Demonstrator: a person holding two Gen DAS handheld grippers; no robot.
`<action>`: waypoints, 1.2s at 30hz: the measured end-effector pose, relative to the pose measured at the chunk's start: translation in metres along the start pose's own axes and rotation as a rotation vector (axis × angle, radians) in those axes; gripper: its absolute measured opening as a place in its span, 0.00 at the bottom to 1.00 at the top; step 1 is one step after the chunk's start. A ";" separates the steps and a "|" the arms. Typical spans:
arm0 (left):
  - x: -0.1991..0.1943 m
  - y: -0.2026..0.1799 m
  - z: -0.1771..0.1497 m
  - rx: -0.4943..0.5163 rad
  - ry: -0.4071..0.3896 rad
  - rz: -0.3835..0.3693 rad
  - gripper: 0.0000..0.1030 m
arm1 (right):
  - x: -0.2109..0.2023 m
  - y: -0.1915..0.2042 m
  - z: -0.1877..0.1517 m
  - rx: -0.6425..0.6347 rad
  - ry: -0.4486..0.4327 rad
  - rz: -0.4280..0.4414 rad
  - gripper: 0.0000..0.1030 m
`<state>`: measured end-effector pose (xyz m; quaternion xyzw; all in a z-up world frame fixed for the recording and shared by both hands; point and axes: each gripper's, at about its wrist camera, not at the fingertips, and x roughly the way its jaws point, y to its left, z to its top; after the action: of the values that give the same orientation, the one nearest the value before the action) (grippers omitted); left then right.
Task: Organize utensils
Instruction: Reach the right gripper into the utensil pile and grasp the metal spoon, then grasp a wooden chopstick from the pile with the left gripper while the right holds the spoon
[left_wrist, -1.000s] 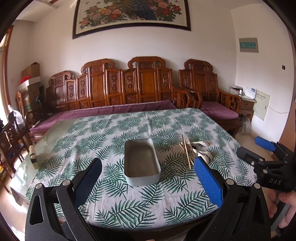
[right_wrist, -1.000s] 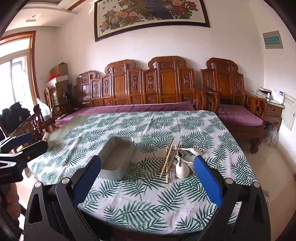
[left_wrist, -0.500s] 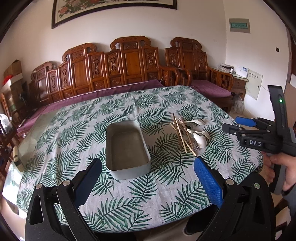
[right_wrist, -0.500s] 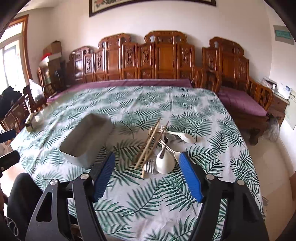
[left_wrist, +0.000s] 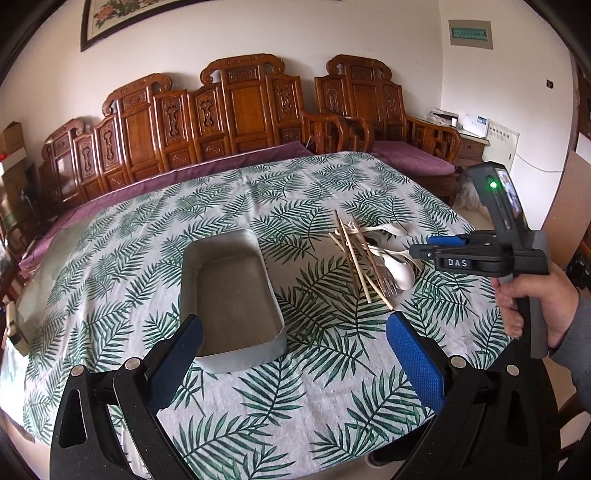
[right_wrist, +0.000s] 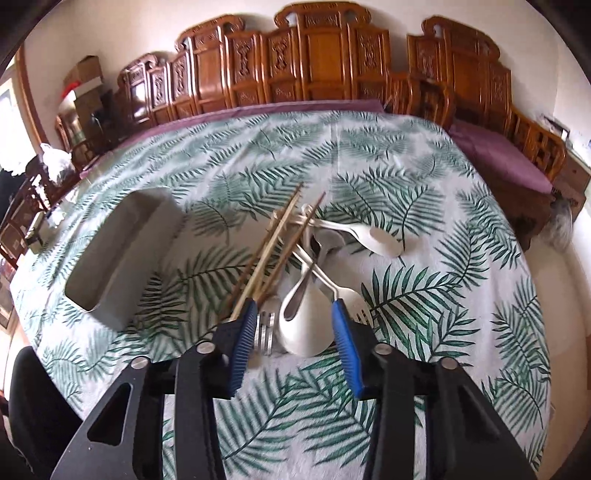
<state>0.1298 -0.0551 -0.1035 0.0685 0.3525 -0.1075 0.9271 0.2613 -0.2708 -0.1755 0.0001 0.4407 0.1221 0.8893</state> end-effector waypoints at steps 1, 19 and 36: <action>0.004 0.000 0.000 0.000 0.004 0.000 0.92 | 0.006 -0.002 0.002 0.005 0.011 0.000 0.37; 0.064 -0.015 -0.007 0.031 0.107 -0.008 0.84 | 0.081 -0.004 0.030 0.019 0.158 -0.033 0.18; 0.089 -0.034 -0.005 0.073 0.131 -0.022 0.84 | 0.054 -0.017 0.016 -0.030 0.173 -0.020 0.07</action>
<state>0.1829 -0.1001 -0.1683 0.1052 0.4089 -0.1257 0.8977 0.3089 -0.2735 -0.2104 -0.0281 0.5140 0.1194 0.8490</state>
